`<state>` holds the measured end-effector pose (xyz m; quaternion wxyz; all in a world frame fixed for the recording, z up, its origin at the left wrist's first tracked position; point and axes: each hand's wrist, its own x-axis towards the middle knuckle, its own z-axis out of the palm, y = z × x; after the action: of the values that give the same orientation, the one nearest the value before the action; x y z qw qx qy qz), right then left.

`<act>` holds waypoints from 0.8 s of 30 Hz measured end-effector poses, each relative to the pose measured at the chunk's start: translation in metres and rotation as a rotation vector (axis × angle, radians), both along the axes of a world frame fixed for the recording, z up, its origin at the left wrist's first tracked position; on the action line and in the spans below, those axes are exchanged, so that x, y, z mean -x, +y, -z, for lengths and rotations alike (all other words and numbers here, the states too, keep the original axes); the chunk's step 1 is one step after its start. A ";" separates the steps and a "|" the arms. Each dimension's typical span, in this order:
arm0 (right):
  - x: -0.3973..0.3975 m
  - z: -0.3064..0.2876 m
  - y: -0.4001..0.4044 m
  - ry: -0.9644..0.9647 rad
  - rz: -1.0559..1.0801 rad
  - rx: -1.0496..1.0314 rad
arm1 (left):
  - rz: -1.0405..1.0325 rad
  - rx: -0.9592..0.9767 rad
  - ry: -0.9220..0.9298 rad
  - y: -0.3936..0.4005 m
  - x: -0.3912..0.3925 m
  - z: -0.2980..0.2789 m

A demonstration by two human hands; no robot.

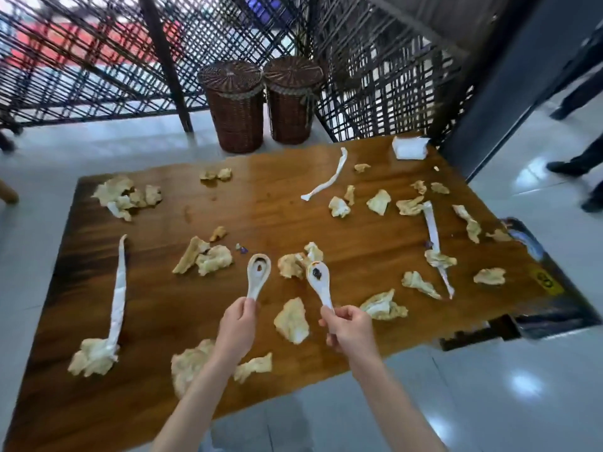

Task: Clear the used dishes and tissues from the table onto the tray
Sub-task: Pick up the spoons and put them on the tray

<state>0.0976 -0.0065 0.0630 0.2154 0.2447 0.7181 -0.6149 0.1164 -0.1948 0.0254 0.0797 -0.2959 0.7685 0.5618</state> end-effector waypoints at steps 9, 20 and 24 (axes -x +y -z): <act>-0.013 -0.005 0.192 0.008 0.144 -0.004 | 0.049 -0.222 -0.078 0.207 0.016 -0.006; 0.038 -0.001 0.382 0.009 0.404 0.051 | 0.218 -0.215 -0.152 0.381 0.091 0.007; 0.075 -0.003 0.458 -0.001 0.468 0.036 | 0.256 -0.295 -0.178 0.453 0.128 0.016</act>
<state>0.0226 0.4520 0.0659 0.0715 0.4011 0.6306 -0.6605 -0.0120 0.2579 0.0090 0.2602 -0.2295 0.6990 0.6253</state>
